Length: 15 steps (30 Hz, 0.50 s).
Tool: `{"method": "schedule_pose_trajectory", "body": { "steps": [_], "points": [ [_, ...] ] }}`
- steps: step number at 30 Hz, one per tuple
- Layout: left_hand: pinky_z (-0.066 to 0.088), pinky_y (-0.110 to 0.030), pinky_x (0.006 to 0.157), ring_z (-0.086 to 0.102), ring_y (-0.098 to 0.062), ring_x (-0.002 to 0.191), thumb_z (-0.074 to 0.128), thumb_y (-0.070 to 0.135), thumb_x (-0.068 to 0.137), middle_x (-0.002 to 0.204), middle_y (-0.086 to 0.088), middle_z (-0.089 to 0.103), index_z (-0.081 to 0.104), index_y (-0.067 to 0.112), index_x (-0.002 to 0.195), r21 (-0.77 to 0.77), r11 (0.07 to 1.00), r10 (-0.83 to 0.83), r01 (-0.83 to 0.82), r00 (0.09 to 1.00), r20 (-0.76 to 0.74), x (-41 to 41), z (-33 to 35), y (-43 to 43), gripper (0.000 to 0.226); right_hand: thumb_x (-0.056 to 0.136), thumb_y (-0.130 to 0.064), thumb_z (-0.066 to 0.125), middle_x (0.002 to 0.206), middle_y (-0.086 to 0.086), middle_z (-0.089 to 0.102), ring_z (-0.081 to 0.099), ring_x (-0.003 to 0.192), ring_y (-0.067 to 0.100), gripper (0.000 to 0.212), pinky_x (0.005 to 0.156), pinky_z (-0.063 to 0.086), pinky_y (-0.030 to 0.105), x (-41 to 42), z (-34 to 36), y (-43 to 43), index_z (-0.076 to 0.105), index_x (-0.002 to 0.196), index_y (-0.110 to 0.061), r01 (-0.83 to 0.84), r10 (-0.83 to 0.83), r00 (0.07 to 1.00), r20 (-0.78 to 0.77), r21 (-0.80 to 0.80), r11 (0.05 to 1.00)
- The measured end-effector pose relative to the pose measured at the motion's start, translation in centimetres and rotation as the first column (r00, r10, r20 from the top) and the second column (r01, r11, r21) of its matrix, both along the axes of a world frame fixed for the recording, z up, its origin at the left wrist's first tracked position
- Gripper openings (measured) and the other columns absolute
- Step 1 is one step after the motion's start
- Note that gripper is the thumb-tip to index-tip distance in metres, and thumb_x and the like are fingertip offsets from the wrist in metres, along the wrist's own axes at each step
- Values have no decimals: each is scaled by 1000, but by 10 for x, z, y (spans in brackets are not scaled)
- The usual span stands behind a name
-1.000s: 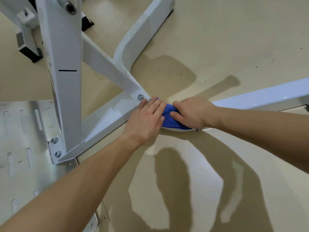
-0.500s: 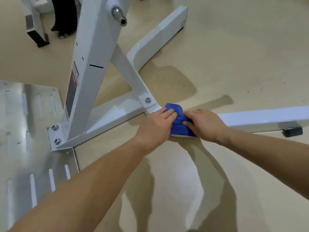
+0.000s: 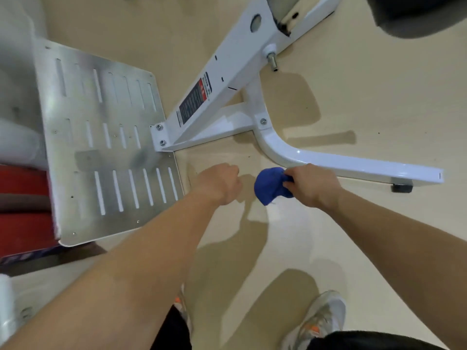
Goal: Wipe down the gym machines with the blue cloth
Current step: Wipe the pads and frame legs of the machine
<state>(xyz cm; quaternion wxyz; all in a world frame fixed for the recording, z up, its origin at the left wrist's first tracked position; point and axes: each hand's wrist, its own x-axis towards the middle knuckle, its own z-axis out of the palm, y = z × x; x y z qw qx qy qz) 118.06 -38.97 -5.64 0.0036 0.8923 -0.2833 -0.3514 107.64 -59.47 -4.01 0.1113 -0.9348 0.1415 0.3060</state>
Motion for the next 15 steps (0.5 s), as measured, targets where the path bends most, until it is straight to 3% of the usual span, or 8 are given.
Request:
{"method": "schedule_pose_trajectory", "body": {
  "steps": [3, 7, 11, 15],
  "points": [
    [46, -40, 94, 53, -28, 117, 34, 32, 100, 133, -5, 53, 51, 16, 135, 50, 999, 11, -9, 999, -48, -13, 50, 22, 42, 99, -34, 43, 92, -3, 63, 61, 83, 22, 17, 69, 49, 32, -14, 51, 10, 59, 99, -27, -26, 28, 997, -73, 26, 999],
    [46, -36, 84, 57, -28, 109, 36, 27, 100, 126, -8, 57, 54, 12, 130, 35, 998, 53, -51, 996, -70, -29, 122, 36, 38, 98, -32, 43, 94, -3, 63, 61, 83, 21, 17, 63, 43, 30, -21, 123, 21, 59, 101, -26, -51, 54, 990, -128, 22, 998],
    [49, -40, 90, 58, -27, 109, 37, 25, 98, 122, -6, 60, 58, 13, 124, 21, 992, 126, -124, 987, -100, -42, 196, 43, 35, 96, -28, 44, 90, -2, 63, 61, 78, 21, 15, 55, 37, 27, -20, 203, 32, 59, 96, -25, -34, 40, 987, -155, 42, 999],
    [50, -36, 85, 58, -22, 95, 39, 21, 96, 108, -2, 62, 61, 11, 115, 9, 981, 190, -191, 970, -152, -51, 278, 45, 31, 97, -30, 44, 91, -4, 65, 64, 82, 21, 15, 63, 47, 30, -16, 292, 37, 59, 94, -28, 9, 2, 994, -108, 104, 994]
  ]
}}
